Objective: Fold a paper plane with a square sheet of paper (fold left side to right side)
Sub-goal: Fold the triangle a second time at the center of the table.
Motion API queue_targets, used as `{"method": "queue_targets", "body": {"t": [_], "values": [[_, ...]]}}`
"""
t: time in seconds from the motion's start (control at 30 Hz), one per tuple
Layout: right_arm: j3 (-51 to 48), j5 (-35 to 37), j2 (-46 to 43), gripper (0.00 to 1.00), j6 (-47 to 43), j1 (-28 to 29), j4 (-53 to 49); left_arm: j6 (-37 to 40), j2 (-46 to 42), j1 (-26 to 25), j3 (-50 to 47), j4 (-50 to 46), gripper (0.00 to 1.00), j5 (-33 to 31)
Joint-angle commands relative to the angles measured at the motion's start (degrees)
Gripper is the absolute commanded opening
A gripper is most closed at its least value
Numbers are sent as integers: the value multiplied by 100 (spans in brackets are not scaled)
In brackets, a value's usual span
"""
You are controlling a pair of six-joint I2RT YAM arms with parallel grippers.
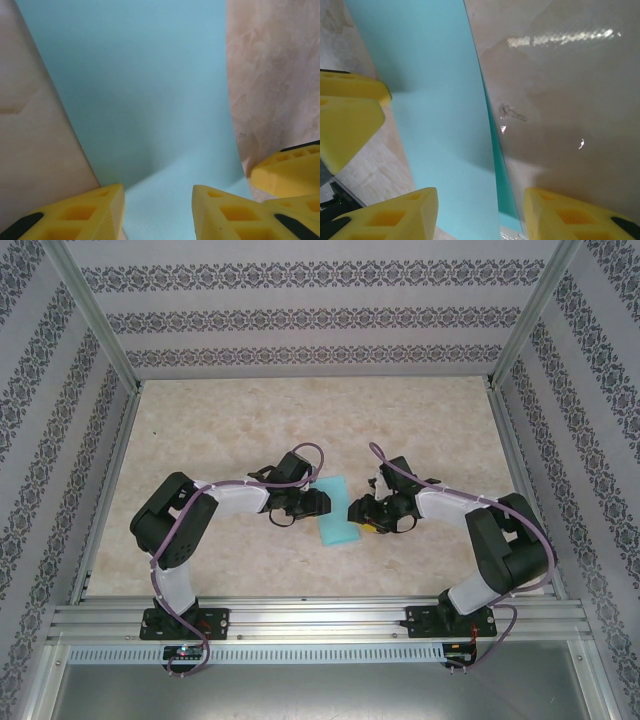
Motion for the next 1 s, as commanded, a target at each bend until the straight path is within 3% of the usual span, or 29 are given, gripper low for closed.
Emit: {"method": "queue_targets", "body": {"t": [0.0, 0.97], "values": [[82, -228, 108, 49, 118, -61, 159, 112, 47, -26, 40, -31, 41, -95], [-33, -689, 490, 48, 817, -65, 1132, 55, -42, -35, -100, 128, 41, -52]]}}
